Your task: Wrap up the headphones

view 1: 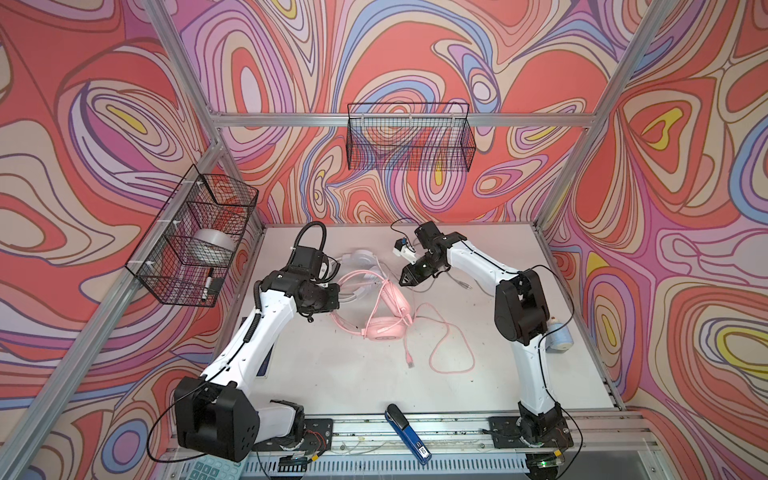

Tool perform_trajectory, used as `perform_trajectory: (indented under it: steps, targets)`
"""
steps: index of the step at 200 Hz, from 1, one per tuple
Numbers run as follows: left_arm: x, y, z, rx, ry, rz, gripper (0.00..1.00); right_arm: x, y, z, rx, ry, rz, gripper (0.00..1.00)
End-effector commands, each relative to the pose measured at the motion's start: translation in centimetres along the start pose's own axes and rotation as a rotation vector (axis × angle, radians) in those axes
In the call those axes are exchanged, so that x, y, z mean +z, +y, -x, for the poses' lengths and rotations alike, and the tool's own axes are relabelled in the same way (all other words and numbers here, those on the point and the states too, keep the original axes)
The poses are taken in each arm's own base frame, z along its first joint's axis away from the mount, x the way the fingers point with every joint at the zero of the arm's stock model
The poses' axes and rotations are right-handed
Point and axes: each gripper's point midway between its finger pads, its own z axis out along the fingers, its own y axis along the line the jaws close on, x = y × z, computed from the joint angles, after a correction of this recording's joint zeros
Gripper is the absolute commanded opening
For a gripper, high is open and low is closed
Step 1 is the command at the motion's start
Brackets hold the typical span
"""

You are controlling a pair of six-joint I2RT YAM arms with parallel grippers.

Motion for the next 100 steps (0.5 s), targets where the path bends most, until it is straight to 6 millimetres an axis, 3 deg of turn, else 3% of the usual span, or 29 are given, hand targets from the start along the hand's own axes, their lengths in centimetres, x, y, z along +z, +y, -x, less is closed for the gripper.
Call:
perform_trajectory:
  steps: [1, 46, 100]
  targets:
    - [-1.6, -1.8, 1.1, 0.006, -0.058, -0.103, 0.00, -2.8, 0.9, 2.3, 0.014, -0.122, 0.001, 0.35]
    - [-1.5, -1.8, 1.0, -0.011, -0.063, -0.128, 0.00, -2.9, 1.1, 0.1, 0.079, -0.136, 0.001, 0.40]
    - [-0.7, -1.5, 0.7, -0.021, -0.045, -0.128, 0.00, -5.9, 1.6, -2.2, 0.143, -0.223, -0.010, 0.49]
